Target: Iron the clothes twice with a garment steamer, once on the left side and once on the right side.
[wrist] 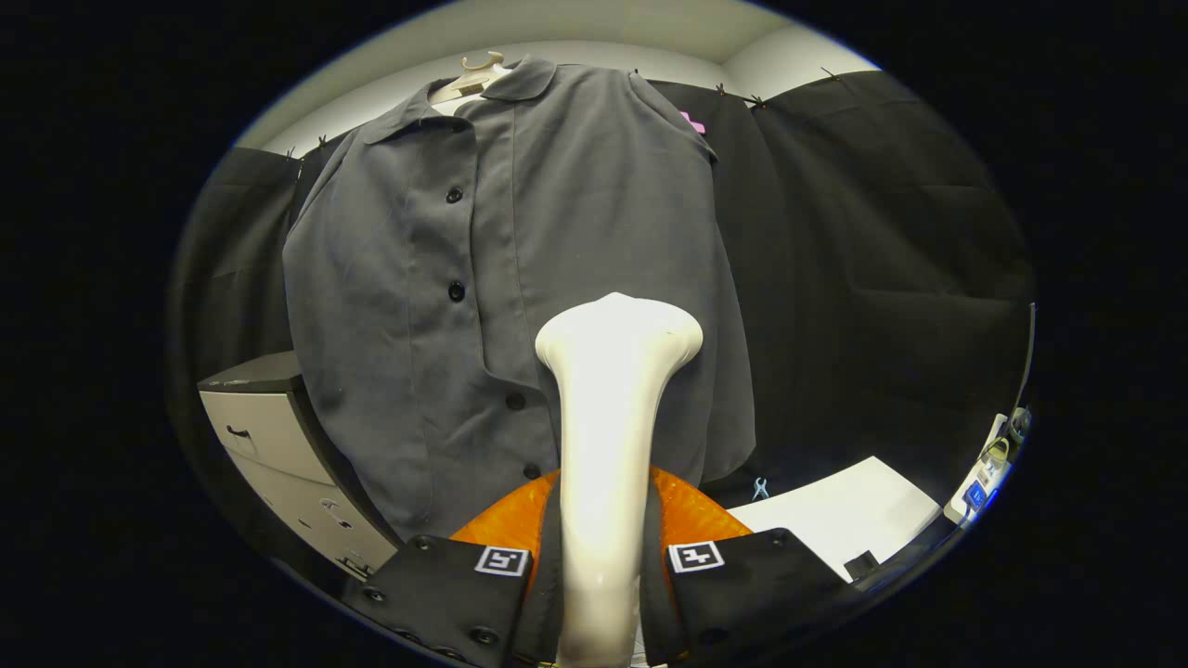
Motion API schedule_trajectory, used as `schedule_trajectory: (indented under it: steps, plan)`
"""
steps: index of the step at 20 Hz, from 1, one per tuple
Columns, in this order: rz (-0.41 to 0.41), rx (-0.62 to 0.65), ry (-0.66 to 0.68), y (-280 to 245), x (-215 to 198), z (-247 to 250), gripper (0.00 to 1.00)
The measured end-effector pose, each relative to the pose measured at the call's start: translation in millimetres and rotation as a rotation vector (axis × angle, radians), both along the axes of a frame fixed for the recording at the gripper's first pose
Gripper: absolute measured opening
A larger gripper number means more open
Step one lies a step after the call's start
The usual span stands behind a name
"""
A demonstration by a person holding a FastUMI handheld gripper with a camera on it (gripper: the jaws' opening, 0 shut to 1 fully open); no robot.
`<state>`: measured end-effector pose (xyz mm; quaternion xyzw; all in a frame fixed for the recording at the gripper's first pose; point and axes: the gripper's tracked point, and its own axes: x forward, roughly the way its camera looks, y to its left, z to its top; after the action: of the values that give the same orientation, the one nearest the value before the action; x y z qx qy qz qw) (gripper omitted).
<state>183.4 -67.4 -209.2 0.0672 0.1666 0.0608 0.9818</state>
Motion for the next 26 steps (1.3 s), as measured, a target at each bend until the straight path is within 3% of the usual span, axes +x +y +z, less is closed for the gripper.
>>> schedule_trajectory:
  steps: [15,20,26]
  plan:
    - [-0.012,0.003,0.109,-6.9,-16.9,-53.8,0.41]
    - [-0.018,0.008,0.074,-2.1,-25.5,-30.3,0.41]
    - [-0.029,0.015,-0.025,19.9,-48.2,36.7,0.41]
